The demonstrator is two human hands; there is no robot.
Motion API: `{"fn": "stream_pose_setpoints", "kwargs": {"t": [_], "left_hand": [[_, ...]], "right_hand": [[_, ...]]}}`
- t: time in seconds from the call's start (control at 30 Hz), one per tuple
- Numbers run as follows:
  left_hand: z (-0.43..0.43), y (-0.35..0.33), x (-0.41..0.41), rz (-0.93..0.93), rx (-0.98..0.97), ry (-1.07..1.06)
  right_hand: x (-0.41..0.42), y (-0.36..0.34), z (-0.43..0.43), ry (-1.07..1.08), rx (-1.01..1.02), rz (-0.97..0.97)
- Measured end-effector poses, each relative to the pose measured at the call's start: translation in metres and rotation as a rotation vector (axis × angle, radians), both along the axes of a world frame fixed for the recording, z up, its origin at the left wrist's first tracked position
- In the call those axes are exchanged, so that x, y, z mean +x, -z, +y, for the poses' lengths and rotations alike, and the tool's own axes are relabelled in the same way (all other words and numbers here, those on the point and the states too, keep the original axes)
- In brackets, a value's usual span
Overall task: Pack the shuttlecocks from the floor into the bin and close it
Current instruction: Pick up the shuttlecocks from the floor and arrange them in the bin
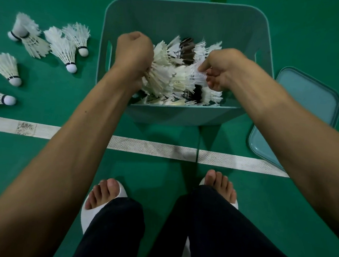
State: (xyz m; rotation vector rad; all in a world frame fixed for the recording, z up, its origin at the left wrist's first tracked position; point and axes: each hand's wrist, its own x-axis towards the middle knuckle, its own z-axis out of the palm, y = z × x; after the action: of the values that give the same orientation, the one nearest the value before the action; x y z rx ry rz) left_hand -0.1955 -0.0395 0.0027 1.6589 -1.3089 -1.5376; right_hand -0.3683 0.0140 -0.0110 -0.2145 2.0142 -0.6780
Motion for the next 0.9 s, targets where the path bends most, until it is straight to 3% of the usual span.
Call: {"fn": "stream_pose_setpoints", "kwargs": {"t": [0.27,0.43,0.67,0.77,0.9], "left_hand": [[0.01,-0.009,-0.001,0.138,0.242,-0.041],[0.009,-0.009,-0.001,0.243,0.249,-0.073],[0.017,-0.019,-0.017,0.516,0.197,-0.083],[0.021,-0.015,-0.016,0.402,0.032,0.016],[0.017,-0.006,-0.002,-0.187,-0.302,0.216]], "right_hand": [[0.003,-0.002,-0.002,-0.09,-0.036,0.079],[-0.008,-0.026,0.017,-0.208,-0.111,0.403],[0.005,-0.06,0.031,-0.116,-0.296,-0.087],[0.002,-0.059,0.031,-0.15,-0.31,0.1],[-0.01,-0.058,0.032,-0.346,-0.175,0.657]]}}
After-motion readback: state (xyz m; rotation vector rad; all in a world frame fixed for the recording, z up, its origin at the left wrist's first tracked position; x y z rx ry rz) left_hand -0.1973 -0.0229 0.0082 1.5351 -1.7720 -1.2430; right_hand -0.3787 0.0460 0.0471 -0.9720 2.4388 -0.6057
